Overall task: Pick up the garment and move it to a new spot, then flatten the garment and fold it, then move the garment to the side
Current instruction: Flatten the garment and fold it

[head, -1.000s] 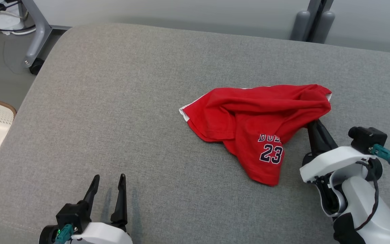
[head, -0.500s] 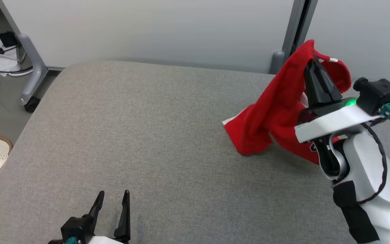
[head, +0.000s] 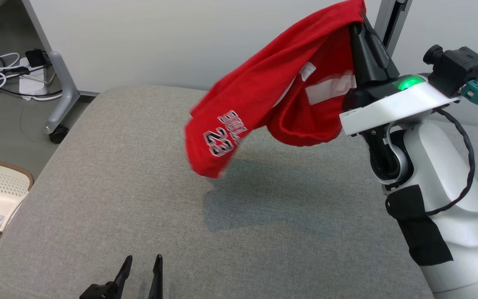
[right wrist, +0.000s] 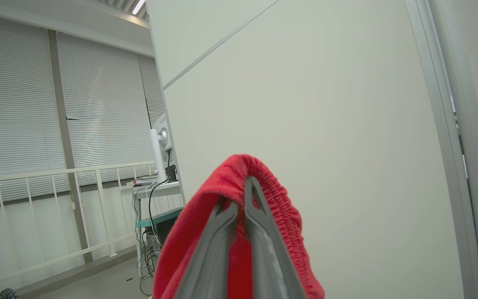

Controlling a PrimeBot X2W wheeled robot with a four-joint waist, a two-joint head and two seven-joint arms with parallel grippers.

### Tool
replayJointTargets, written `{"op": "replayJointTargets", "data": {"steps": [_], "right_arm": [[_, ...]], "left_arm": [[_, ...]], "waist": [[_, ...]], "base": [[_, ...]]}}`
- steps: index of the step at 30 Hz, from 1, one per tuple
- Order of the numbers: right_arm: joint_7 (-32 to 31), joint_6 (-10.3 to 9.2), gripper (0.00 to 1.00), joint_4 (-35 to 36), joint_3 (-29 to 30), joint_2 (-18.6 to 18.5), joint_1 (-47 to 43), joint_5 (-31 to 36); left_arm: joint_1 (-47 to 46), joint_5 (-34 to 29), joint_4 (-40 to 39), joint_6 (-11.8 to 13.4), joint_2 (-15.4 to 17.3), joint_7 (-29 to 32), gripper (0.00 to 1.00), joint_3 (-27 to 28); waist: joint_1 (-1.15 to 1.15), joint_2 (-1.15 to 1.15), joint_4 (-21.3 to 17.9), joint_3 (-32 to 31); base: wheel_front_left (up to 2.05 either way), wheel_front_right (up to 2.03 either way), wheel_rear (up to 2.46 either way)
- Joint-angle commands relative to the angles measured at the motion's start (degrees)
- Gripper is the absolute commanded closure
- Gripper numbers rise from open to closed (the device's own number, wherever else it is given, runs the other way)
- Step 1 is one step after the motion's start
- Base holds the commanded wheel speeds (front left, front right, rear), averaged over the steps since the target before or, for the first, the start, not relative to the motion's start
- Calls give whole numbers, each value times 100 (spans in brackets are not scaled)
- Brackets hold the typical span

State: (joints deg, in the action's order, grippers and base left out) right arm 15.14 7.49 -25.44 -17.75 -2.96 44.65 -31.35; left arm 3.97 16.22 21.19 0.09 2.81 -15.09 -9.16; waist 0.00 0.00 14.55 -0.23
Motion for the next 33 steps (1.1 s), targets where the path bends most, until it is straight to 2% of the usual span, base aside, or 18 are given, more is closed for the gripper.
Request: {"op": "replayJointTargets", "data": {"steps": [1,6,12,13,14,15,20,27,33], "right_arm": [[-3,0,100,-78,39,-15,-103,-82],[-14,-1,100,-711,133,-65,-676,-108],[-178,0,100,-1844,0,-475,-1671,-40],[-144,0,81,-2011,32,-534,-1775,-45],[-115,0,55,-2170,-26,-673,-1849,129],[-72,0,0,-2291,-54,-728,-1910,205],[11,0,0,-2462,219,-766,-2073,322],[13,0,0,-1717,867,-513,-2369,659],[13,0,0,-1444,972,-327,-2458,863]], "left_arm": [[17,25,-9,37,22,-8,0,42],[-103,141,-118,44,21,-8,0,-23],[-351,152,-148,18,22,-8,0,-194],[-394,131,-143,4,21,-8,0,-214],[-434,95,-137,-18,23,-8,0,-241],[-467,78,-125,-32,22,-9,0,-256],[-537,32,-123,-61,23,-8,0,-305],[-623,105,-130,-202,20,-8,0,-461],[-783,392,287,-358,25,-8,0,-763]], "waist": [[0,0,-46,7],[0,0,-278,133],[0,0,-481,374],[0,0,-512,407],[0,0,-538,434],[0,0,-566,452],[0,0,-712,477],[0,0,-1039,551],[0,0,-1318,714]], "base": [[0,0,0],[0,0,0],[0,0,0],[0,0,0],[0,0,0],[0,0,0],[0,0,0],[0,0,0],[0,0,0]]}}
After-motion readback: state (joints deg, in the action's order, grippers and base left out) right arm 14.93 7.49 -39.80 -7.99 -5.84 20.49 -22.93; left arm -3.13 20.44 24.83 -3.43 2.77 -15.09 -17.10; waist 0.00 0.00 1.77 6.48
